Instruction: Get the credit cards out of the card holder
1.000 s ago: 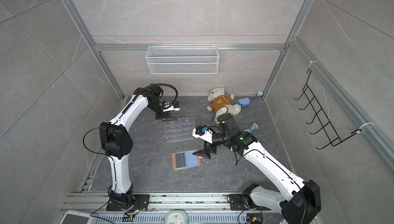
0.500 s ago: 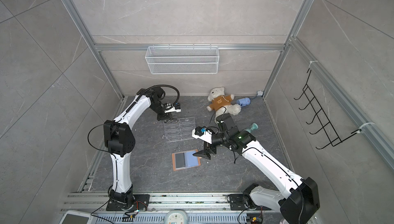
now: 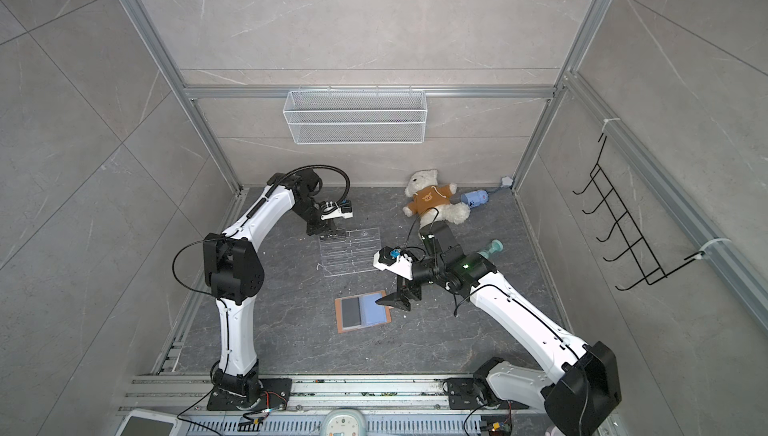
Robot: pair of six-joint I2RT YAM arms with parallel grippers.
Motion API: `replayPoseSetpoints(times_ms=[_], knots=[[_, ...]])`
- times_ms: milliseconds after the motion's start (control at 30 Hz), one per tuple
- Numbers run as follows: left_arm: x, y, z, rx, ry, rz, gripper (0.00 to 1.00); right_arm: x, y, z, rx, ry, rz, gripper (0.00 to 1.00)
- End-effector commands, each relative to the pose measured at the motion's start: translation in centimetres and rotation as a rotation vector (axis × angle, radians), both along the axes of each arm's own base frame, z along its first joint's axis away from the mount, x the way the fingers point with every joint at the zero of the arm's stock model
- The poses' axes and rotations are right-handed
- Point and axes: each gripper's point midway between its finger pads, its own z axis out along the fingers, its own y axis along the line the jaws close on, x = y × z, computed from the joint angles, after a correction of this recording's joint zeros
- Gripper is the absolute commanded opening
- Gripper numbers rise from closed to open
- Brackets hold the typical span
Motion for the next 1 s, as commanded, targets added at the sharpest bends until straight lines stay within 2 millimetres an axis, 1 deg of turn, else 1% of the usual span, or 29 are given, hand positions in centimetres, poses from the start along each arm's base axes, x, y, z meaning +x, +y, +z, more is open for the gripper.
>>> replayPoseSetpoints(times_ms=[0, 167, 200, 300, 400, 600, 800, 867, 900, 967], knots=[[-0.7, -0.4, -1.0, -0.028, 0.068, 0.012, 0.08, -0.2, 0.2, 1.0, 0.015, -0.004, 0.024, 1.00], [-0.9, -0.4, -1.5, -0.023, 0.086, 0.016, 0.11, -0.2, 0.1, 1.0, 0.015, -0.002, 0.025, 1.00], [-0.9, -0.4, -1.5, -0.023, 0.084, 0.017, 0.13, -0.3, 0.1, 1.2, 0.017, -0.005, 0.025, 1.00], [-0.6, -0.3, -1.3, -0.023, 0.070, 0.024, 0.23, -0.2, 0.1, 1.2, 0.017, -0.008, 0.025, 1.00], [-0.3, -0.4, -0.9, -0.028, 0.052, 0.032, 0.29, -0.3, 0.1, 1.3, 0.019, -0.010, 0.026, 1.00], [1.1, 0.0, -0.3, 0.005, -0.022, 0.069, 0.30, -0.4, 0.1, 1.4, 0.023, -0.009, 0.031, 1.00], [3.0, 0.7, 0.7, 0.063, -0.146, 0.108, 0.33, -0.4, 0.2, 1.6, 0.029, -0.009, 0.033, 1.00], [3.2, 0.6, 2.0, 0.083, -0.195, 0.115, 0.35, -0.4, 0.3, 1.6, 0.029, -0.004, 0.034, 1.00], [3.3, 0.5, 3.0, 0.075, -0.224, 0.117, 0.36, -0.4, 0.3, 1.7, 0.031, -0.004, 0.036, 1.00], [3.4, 0.0, 5.6, 0.045, -0.295, 0.131, 0.40, -0.3, 0.3, 1.8, 0.033, -0.004, 0.033, 1.00]])
